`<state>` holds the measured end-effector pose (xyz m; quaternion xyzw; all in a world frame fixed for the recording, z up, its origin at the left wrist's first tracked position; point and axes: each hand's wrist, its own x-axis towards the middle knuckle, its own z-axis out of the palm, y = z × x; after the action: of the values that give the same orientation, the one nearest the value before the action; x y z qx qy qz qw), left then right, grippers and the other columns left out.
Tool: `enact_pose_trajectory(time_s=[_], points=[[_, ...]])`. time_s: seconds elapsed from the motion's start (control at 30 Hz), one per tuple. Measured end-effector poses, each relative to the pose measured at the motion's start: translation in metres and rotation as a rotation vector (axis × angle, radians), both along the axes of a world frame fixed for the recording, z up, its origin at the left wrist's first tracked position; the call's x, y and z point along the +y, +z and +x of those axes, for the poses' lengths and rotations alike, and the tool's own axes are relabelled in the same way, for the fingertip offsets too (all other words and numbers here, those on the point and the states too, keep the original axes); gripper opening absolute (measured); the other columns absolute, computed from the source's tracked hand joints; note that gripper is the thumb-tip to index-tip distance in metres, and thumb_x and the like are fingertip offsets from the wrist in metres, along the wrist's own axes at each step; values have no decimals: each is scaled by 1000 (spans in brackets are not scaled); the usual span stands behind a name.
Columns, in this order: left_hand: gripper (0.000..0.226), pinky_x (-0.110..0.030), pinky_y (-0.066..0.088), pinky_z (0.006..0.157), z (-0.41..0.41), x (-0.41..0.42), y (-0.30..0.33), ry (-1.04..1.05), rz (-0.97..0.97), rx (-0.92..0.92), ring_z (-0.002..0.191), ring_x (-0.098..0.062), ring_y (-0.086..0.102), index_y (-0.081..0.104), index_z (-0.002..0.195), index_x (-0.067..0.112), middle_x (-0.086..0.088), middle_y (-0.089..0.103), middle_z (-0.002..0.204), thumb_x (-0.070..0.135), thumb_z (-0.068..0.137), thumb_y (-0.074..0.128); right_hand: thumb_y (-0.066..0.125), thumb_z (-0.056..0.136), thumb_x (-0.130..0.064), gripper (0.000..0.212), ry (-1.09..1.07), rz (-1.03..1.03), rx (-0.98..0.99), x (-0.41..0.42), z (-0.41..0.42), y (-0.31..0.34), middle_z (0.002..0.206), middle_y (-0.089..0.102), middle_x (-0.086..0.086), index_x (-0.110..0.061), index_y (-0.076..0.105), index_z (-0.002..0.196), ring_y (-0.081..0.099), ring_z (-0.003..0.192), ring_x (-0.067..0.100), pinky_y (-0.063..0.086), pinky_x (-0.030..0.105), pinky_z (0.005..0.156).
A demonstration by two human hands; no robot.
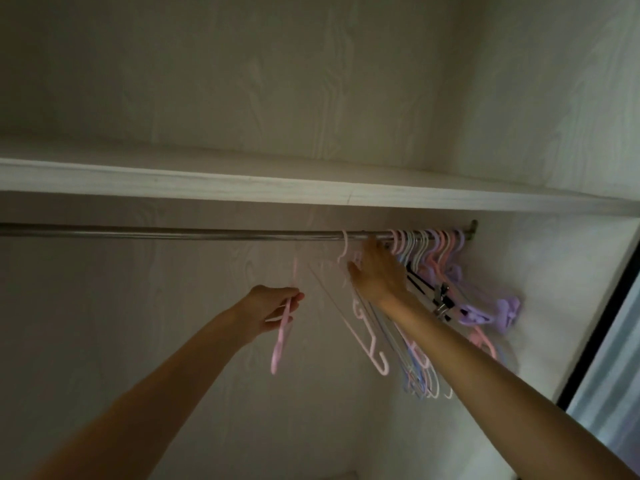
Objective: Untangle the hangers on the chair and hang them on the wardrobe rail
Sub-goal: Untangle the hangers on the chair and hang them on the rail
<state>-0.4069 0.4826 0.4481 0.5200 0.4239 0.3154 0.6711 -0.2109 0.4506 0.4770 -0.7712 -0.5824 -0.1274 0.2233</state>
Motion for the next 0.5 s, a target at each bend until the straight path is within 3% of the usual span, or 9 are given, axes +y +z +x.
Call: enact_pose_trajectory(time_s=[0.07,0.2,0.5], points=[[12,-22,46,67,1,3,1,-13,-4,-6,73,-10,58,66,88,7,1,65,79,16,91,58,48,95,-31,51,100,137,-106,9,-1,14,137,42,14,-8,33,138,45,124,32,42,38,94],[14,-22,47,68,8,6,-1,-29,18,52,73,-10,57,66,93,7,1,64,79,17,92,57,48,94,-28,52,192,44,-315,38,13,12,144,40,9,-13,34,142,34,133,25,19,37,113],[13,-21,47,66,4,13,0,-48,4,36,69,-7,57,67,86,9,2,63,76,17,91,58,73,72,-14,48,57,247,-492,30,79,-1,121,60,15,-7,61,118,55,110,35,22,43,103]])
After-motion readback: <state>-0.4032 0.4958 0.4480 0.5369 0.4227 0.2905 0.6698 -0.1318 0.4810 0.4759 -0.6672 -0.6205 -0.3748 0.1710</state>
